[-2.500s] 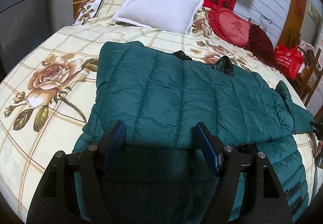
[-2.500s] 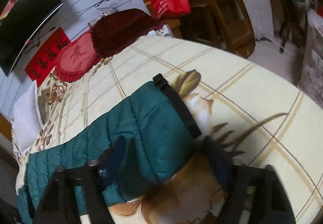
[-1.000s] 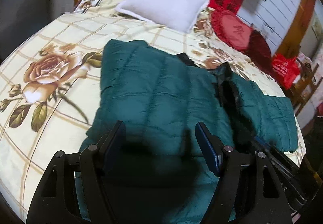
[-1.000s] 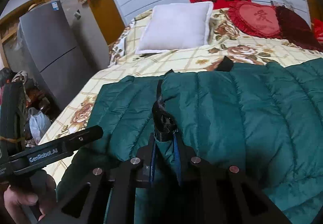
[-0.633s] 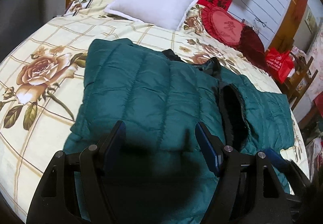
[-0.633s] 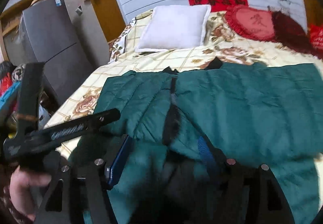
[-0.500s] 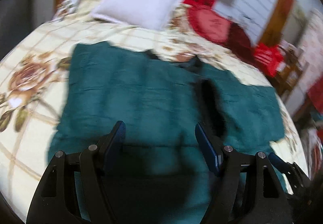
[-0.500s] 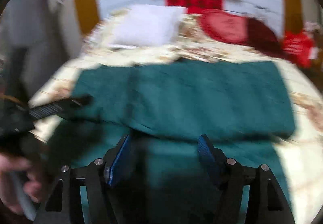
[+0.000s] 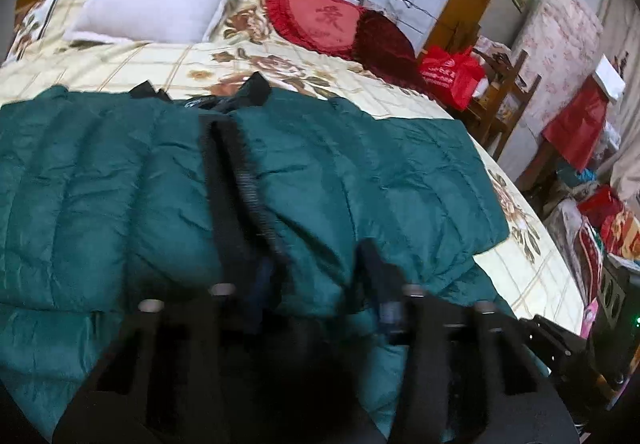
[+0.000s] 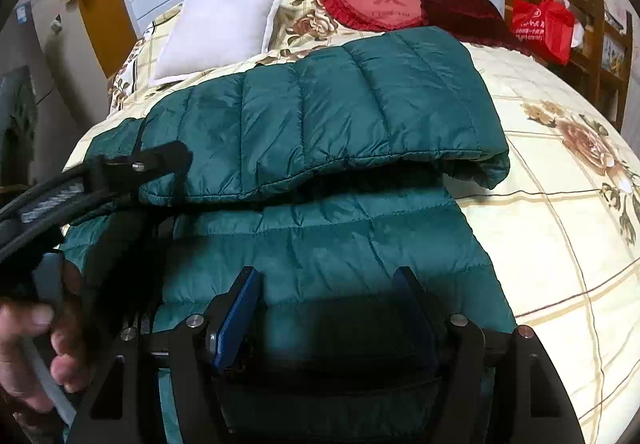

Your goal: Fold large clothes

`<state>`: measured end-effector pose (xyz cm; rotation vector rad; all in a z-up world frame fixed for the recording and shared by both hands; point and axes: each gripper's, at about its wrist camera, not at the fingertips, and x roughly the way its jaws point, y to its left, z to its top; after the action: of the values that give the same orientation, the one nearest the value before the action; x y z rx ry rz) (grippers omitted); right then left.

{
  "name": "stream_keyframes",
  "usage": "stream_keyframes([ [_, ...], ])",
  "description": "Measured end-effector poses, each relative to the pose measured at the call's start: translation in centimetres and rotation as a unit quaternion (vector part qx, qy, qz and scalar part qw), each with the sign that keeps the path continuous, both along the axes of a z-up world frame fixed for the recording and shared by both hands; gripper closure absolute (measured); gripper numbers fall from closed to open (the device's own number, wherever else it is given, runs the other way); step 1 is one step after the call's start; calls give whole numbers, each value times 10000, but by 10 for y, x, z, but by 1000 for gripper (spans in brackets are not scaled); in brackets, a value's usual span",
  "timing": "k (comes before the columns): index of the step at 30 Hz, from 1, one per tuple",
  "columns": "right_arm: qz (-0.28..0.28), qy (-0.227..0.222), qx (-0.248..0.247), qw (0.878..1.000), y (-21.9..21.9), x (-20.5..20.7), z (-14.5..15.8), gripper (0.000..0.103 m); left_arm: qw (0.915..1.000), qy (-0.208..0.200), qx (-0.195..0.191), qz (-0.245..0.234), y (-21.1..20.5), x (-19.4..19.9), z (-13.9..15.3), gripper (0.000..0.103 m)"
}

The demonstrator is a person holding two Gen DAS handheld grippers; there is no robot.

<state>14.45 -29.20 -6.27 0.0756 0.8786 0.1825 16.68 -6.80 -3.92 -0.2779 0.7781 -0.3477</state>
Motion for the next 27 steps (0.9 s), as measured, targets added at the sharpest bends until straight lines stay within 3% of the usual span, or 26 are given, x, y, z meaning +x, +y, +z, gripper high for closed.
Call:
stream_keyframes([
  [1, 12, 30, 5, 10000, 1, -2, 1, 33, 10000, 4, -63, -22, 0, -1, 0, 87],
  [4, 44, 104, -27, 9999, 4, -3, -2, 30, 9998, -156, -74, 17, 1, -10, 5, 91],
  [14, 61, 111, -339, 9993, 15, 0, -9, 21, 9956, -792, -265, 436, 47, -35, 52, 92],
  [22, 105, 122, -539, 9984, 22, 2, -11, 15, 9821, -1408, -425, 1178, 117, -57, 84, 92],
  [24, 120, 130, -507, 9986, 21, 2, -11, 14, 9779, -1442, -439, 1449, 139, -61, 86, 92],
  [27, 170, 167, -430, 9988, 20, 3, -12, 10, 9790, -1196, -329, 1617, 155, -57, 73, 92],
])
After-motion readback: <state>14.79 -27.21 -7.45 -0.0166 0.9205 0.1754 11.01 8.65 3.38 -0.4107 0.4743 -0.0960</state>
